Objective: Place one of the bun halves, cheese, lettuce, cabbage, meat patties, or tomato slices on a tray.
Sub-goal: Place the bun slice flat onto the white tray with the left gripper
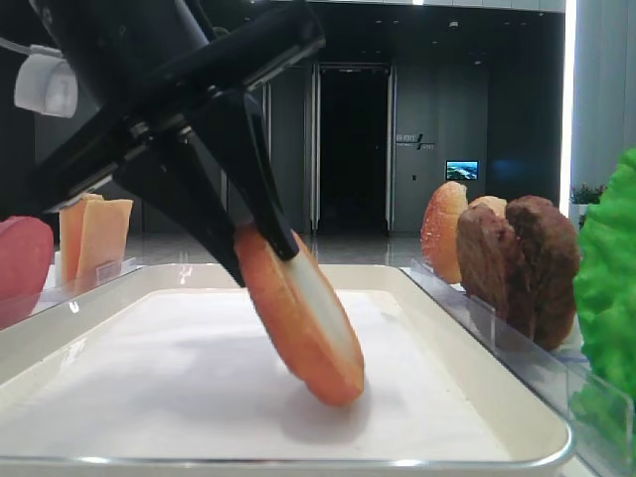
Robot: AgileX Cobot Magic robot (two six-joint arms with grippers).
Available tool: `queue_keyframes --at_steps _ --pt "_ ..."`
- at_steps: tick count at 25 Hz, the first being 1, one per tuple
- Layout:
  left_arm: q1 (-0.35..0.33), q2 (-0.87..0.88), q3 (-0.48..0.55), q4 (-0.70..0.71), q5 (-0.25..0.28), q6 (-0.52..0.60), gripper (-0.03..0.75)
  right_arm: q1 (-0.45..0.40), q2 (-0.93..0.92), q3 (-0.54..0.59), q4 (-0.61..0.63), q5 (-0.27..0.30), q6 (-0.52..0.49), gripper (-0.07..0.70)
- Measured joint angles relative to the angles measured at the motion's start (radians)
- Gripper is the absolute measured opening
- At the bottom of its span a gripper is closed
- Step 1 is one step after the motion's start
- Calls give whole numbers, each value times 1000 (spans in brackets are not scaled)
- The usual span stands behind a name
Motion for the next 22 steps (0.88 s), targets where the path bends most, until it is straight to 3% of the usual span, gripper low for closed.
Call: queue_keyframes --at_steps 22 --pt "0 8 20 1 3 -11 139 0 0 0 0 0 0 415"
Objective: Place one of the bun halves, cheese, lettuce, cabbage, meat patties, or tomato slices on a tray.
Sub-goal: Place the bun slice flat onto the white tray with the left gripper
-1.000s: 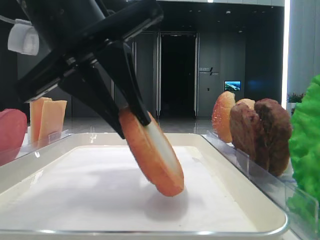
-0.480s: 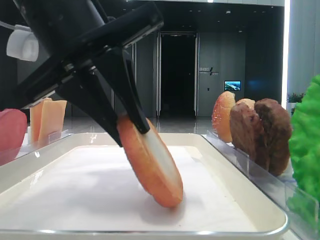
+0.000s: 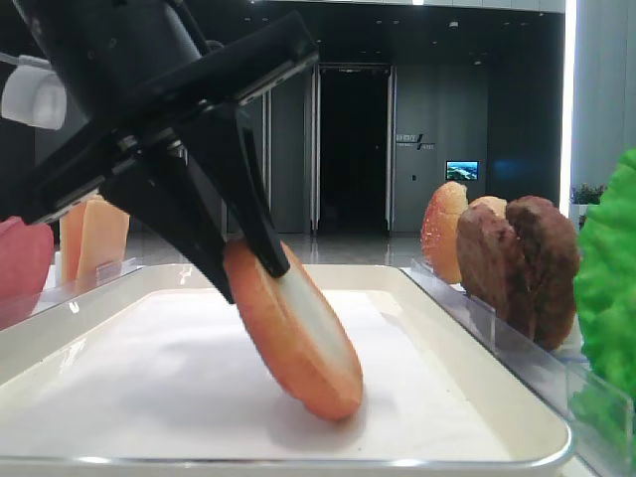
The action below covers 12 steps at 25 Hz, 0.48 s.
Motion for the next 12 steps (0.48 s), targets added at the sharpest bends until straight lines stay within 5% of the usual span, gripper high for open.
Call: queue_keyframes --at_steps 7,12 --pt "0 0 0 2 -1 -3 164 0 0 0 0 0 0 415" --pt "0 0 3 10 -1 -4 424 0 0 0 0 0 0 415"
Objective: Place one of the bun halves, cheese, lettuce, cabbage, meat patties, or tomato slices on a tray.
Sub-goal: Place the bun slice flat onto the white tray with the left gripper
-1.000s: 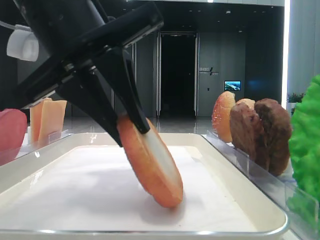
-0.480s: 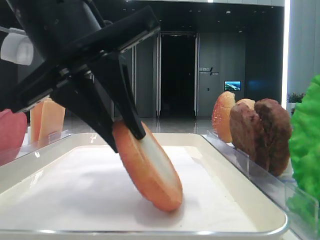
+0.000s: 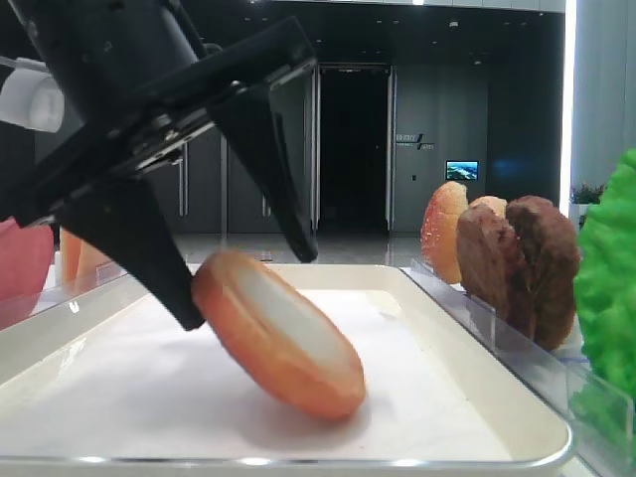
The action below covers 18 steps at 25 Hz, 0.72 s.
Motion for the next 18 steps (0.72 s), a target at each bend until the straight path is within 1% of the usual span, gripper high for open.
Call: queue_keyframes --at_steps 2,3,5,9,12,18 --pt "0 0 0 1 0 0 533 0 0 0 0 0 0 415" --pt "0 0 0 3 0 0 569 0 0 0 0 0 0 415" --pt "0 0 0 9 1 -10 603 0 0 0 0 0 0 415" --pt "0 0 0 64 19 -63 621 0 0 0 0 0 0 415" --pt "0 -2 0 115 42 -106 624 0 0 0 0 0 0 415" --pt "5 -55 0 179 77 -158 624 0 0 0 0 0 0 415"
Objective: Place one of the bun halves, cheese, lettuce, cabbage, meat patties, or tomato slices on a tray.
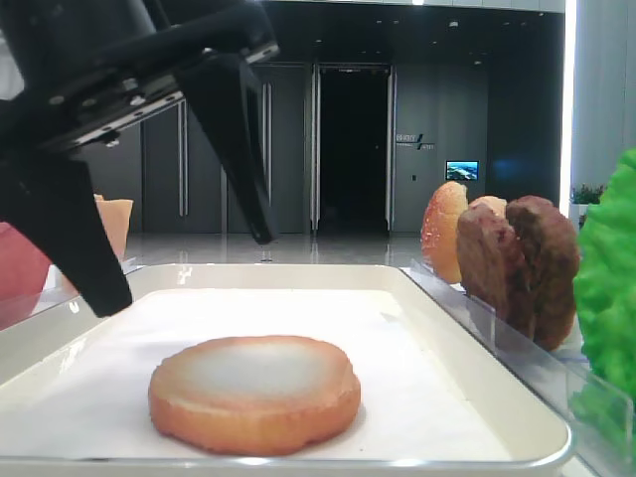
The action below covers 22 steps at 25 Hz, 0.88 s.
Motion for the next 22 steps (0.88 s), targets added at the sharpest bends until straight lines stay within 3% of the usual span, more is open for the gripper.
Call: queue_keyframes --at_steps 4,18,22 --pt "3 -31 -9 69 63 -38 624 0 0 0 0 0 0 415" --pt "3 -92 -202 366 471 -181 624 0 0 0 0 0 0 415" --pt "3 -105 -242 414 524 -208 624 0 0 0 0 0 0 415"
